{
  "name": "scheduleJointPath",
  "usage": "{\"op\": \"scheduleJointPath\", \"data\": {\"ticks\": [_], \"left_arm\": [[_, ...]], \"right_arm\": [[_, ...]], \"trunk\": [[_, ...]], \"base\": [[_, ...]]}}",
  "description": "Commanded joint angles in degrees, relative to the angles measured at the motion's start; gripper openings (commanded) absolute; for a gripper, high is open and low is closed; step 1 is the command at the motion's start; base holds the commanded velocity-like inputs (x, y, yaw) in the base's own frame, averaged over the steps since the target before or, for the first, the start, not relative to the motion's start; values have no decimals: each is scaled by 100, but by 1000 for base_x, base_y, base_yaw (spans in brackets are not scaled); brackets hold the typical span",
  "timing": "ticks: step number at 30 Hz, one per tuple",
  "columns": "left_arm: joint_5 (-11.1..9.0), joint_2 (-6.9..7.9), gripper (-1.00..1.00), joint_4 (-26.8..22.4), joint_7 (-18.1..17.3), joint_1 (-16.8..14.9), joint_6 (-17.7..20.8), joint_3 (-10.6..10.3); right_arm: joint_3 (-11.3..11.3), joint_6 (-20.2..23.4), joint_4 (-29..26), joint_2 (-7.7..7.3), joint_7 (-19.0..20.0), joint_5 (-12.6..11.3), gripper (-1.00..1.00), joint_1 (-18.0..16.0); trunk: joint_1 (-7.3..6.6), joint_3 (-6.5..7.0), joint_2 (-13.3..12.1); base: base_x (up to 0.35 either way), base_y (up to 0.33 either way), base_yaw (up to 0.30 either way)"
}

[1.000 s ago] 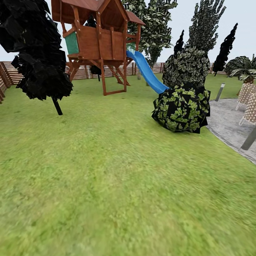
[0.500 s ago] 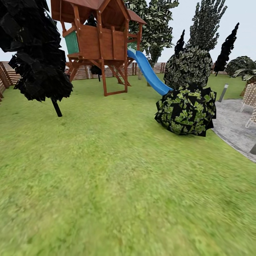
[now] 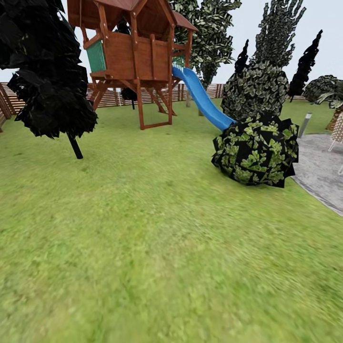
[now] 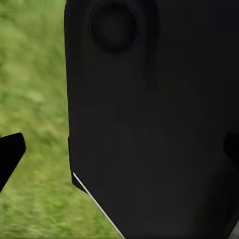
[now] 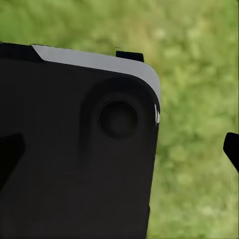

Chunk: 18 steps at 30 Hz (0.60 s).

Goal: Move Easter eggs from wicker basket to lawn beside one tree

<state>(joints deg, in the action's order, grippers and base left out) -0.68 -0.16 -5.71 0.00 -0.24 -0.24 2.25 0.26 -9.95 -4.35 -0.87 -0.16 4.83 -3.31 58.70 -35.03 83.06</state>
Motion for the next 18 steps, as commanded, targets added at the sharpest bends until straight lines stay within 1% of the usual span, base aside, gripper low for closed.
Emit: {"op": "scheduleJointPath", "data": {"ticks": [1,6,11,18], "left_arm": [[-5,-2,100,0,0,-2,-3,21],[-7,-2,100,0,0,-2,-3,21],[-9,-2,100,0,0,-2,-3,21],[-8,-2,100,0,0,-2,-3,21]], "right_arm": [[-8,-16,4,-1,-2,45,100,-3],[-18,-16,4,-1,-9,14,100,-3],[-15,-16,-7,-2,-11,38,100,-3],[-2,-16,0,4,-10,51,100,-3]], "trunk": [[3,-5,2],[3,-11,2],[3,-32,2],[3,-46,2]], "base": [[327,144,0],[327,144,13],[327,144,93],[327,144,9]]}}
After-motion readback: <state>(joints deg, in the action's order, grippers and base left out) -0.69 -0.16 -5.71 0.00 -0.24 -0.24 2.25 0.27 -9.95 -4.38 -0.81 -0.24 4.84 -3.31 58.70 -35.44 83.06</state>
